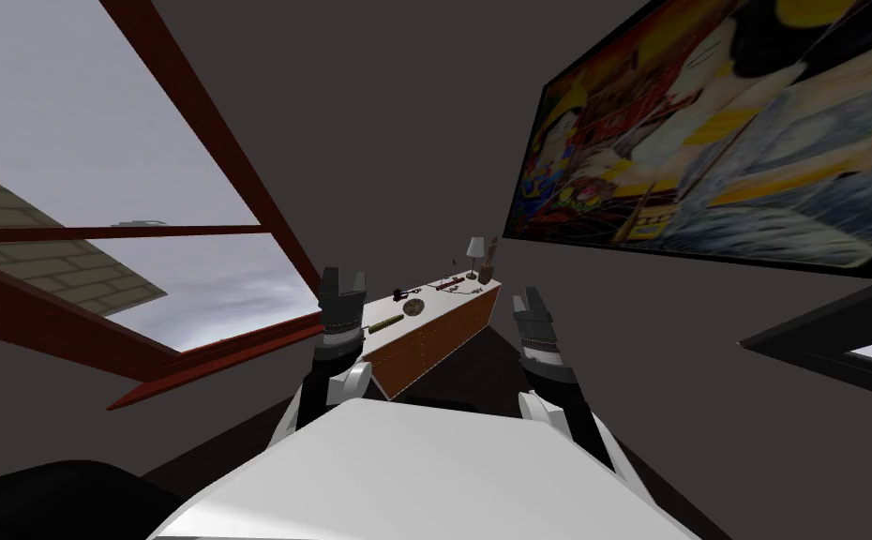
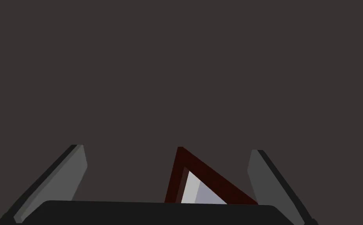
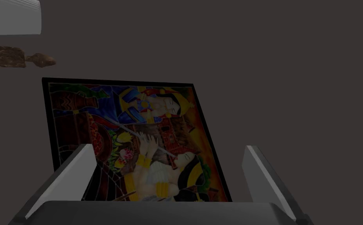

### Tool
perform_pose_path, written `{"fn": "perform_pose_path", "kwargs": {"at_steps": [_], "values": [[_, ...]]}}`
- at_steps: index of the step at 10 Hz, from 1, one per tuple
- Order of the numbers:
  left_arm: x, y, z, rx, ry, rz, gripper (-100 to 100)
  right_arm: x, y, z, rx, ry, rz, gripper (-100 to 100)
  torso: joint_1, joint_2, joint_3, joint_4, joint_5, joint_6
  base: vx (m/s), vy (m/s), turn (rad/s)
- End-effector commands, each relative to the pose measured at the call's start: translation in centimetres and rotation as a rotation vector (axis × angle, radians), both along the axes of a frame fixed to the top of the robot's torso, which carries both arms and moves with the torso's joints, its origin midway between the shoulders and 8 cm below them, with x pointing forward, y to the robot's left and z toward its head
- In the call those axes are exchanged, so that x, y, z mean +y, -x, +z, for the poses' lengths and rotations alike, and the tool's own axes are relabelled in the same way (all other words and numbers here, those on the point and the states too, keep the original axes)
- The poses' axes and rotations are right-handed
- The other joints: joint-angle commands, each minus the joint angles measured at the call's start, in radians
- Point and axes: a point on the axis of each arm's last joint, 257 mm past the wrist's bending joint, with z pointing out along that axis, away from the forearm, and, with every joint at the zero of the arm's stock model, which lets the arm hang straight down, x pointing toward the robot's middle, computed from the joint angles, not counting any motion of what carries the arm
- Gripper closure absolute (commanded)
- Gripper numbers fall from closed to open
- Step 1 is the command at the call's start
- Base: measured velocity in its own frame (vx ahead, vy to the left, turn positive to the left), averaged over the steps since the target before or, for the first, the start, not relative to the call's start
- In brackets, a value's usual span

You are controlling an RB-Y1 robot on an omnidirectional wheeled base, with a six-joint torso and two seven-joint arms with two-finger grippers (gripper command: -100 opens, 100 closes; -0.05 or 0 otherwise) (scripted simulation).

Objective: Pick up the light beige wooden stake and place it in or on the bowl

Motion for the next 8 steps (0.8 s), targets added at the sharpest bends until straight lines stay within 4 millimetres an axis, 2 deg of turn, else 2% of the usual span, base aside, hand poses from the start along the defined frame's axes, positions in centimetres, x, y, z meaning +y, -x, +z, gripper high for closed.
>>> {"fn": "perform_pose_path", "kwargs": {"at_steps": [1, 4, 5, 6, 7, 8], "values": [[-0.4, -1.5, -0.7, 0.04, -0.013, -0.038, -100, 0.0, 0.0, 0.0, 0.0, 0.0, 0.0, 0, 0.0, 0.0, 0.0, 0.0, 0.0, 0.0, -0.022, 0.005, -0.11], [-0.7, -4.9, -2.3, 0.128, -0.005, -0.099, -100, 0.0, 0.0, 0.0, 0.0, 0.0, 0.0, 0, 0.002, 0.003, 0.002, 0.001, 0.0, 0.0, -0.059, 0.023, -0.123], [-0.7, -5.0, -2.4, 0.134, -0.004, -0.099, -100, 0.0, 0.0, 0.0, 0.0, 0.0, 0.0, 0, 0.002, 0.004, 0.002, 0.001, 0.001, 0.0, -0.044, 0.019, -0.035], [-0.7, -6.4, -3.1, 0.17, 0.005, -0.12, -100, 0.0, 0.0, 0.0, 0.0, 0.0, 0.0, 0, 0.002, 0.003, 0.002, 0.001, 0.0, 0.0, -0.037, 0.012, -0.084], [-0.7, -6.5, -3.2, 0.176, 0.006, -0.119, -100, 0.0, 0.0, 0.0, 0.0, 0.0, 0.0, 0, 0.001, 0.002, 0.001, 0.001, 0.0, 0.0, -0.025, 0.011, -0.049], [-0.7, -8.1, -4.0, 0.22, 0.018, -0.14, -100, 0.0, 0.0, 0.0, 0.0, 0.0, 0.0, 0, 0.001, 0.002, 0.001, 0.0, 0.0, 0.0, -0.028, 0.011, -0.123]]}}
